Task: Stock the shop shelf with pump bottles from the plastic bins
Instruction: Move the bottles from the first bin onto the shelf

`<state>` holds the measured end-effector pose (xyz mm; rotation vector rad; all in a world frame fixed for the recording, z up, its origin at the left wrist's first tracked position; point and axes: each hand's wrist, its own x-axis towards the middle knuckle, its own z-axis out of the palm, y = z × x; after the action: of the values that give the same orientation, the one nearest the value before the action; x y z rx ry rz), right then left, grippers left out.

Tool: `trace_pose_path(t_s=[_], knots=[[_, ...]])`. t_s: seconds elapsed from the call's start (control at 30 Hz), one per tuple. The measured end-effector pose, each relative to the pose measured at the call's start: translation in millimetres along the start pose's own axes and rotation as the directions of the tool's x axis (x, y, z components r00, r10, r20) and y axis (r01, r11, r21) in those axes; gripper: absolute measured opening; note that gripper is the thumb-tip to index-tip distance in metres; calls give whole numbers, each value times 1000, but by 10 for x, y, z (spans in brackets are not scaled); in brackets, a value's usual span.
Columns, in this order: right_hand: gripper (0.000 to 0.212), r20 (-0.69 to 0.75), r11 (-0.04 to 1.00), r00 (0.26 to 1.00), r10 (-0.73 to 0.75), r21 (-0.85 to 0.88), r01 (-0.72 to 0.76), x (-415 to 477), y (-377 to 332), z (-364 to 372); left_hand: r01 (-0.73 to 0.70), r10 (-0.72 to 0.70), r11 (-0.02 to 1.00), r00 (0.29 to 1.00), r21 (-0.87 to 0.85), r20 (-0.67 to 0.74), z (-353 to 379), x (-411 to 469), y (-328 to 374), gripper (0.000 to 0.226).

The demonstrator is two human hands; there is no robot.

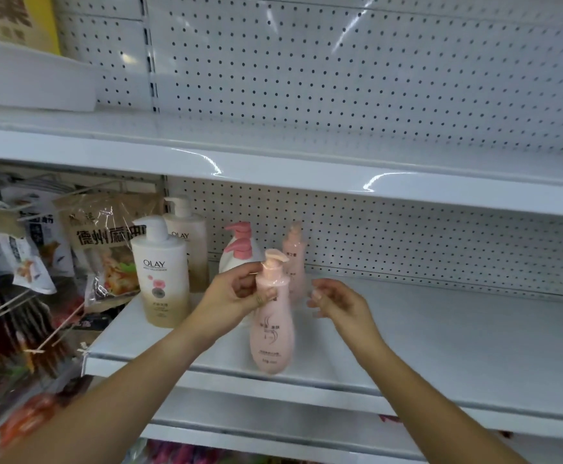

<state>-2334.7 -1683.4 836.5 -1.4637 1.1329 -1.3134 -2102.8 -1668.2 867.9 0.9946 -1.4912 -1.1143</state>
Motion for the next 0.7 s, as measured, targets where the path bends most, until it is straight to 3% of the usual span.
trace_pose_path(t_s=[0.13,0.27,0.6,0.7], knots=[[49,232,997,970,73,12,-78,-372,70,252,-31,31,1000,1000,-1,1,130,10,39,43],[70,222,990,966,131,-88,-114,-495,164,335,-49,49,999,999,7,5,181,-9,52,46],[66,208,983,971,120,-163,-86,-313,203,422,-56,55,995,998,81,18,110,-11,114,42],[66,197,982,977,87,-180,-52,-188,184,427,-130,135,977,991,167,-15,67,28,206,48]])
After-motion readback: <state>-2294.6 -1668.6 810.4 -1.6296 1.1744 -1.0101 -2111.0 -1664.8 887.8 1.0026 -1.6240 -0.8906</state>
